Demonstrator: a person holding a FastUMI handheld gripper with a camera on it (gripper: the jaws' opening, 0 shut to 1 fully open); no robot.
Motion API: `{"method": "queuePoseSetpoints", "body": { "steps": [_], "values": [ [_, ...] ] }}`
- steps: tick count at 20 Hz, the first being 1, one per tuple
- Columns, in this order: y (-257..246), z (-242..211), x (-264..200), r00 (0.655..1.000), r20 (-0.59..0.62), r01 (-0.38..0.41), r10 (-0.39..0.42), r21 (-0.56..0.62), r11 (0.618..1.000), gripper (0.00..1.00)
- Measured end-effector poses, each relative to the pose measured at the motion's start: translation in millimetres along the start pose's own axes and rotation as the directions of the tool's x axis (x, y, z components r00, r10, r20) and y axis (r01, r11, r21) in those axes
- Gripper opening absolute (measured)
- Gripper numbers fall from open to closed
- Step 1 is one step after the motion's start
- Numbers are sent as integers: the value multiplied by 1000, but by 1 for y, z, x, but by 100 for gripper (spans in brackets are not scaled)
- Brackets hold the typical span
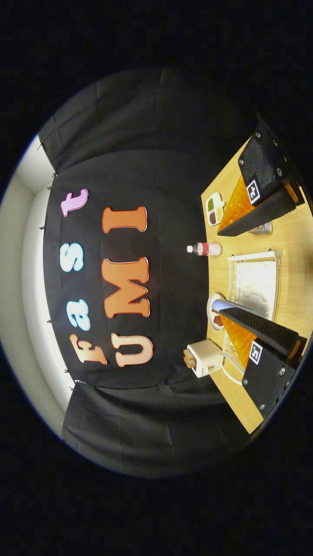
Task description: Take the plate from the dish rack, then take the spoon from the basket and place it into the plate.
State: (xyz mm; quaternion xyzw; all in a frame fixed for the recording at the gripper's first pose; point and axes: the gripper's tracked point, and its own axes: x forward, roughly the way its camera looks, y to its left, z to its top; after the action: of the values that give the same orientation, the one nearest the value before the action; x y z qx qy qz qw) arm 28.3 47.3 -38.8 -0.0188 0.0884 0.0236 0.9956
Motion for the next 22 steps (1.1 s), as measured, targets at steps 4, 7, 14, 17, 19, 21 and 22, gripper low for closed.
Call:
{"method": "queuePoseSetpoints", "body": {
  "steps": [4, 7, 14, 17, 19, 21, 22],
  "values": [
    [25, -13, 25, 996, -86, -36, 37, 22, 999, 98],
    [43, -18, 49, 990, -132, -41, 47, 45, 998, 98],
    [74, -50, 109, 964, -264, 0, 17, 65, 998, 98],
    [76, -70, 135, 945, -327, 36, -14, 60, 998, 98],
    [75, -86, 151, 924, -380, 64, -33, 69, 996, 98],
    [74, -103, 164, 899, -435, 94, -52, 76, 993, 98],
    [73, -111, 168, 885, -462, 110, -63, 75, 991, 98]
  ]
}}
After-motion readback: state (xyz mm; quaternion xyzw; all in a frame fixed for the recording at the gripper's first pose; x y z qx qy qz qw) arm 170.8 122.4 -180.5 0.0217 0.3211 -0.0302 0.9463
